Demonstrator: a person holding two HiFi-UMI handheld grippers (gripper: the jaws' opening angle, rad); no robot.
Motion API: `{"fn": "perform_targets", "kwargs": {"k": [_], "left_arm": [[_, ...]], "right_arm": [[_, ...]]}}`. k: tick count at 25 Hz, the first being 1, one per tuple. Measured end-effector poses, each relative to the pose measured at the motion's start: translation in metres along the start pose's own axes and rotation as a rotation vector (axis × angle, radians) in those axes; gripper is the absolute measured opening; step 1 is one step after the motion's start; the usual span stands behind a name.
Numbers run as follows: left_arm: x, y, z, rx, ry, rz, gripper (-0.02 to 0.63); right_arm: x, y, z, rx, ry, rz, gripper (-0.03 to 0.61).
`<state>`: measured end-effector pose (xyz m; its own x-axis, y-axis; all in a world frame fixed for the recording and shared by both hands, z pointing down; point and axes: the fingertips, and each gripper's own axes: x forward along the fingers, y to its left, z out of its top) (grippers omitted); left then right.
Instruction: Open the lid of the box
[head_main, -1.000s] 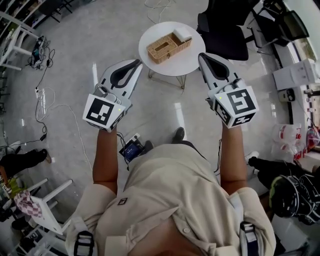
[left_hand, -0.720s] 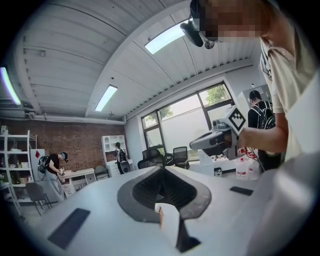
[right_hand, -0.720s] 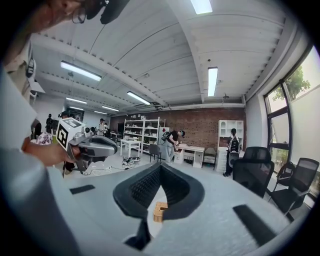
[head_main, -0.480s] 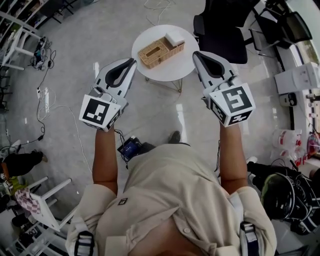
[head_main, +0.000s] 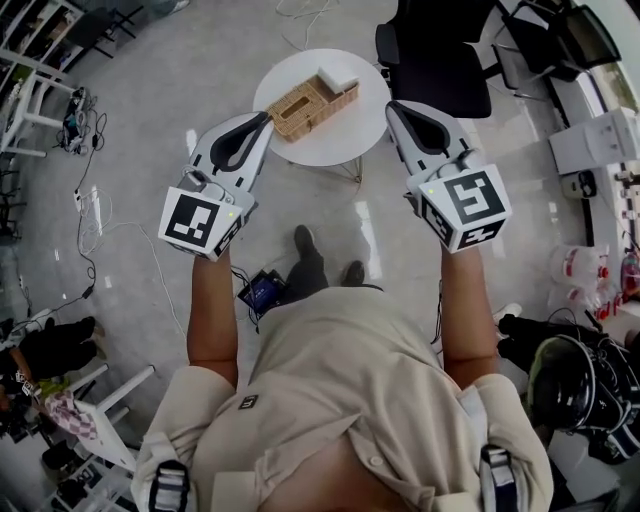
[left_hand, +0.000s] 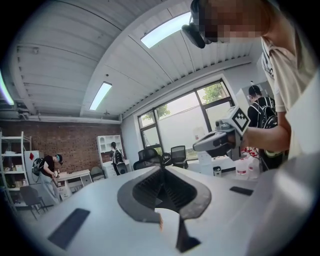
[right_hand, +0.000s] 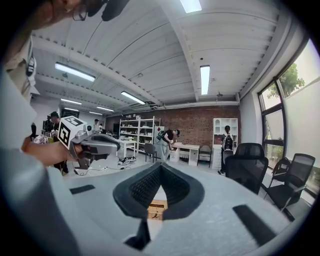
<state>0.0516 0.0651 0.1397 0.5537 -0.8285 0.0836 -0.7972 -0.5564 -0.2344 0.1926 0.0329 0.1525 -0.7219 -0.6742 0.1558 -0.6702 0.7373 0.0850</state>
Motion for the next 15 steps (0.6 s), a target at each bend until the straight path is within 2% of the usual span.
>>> {"fn": "perform_targets", "kwargs": {"k": [8,15], "left_arm": [[0.038,0.028,0.001,-0.007,-0.047,-0.102,0.025],[0.057,0.066,-0.008,-0.011,-0.062,-0.160,0.025]], "right_arm": [[0.015,-0.024,0.007,-0.002,0.025,-0.112,-0.009],[0.052,-0.031,0.011,0.003,0.038,-0.167,-0.008]]}}
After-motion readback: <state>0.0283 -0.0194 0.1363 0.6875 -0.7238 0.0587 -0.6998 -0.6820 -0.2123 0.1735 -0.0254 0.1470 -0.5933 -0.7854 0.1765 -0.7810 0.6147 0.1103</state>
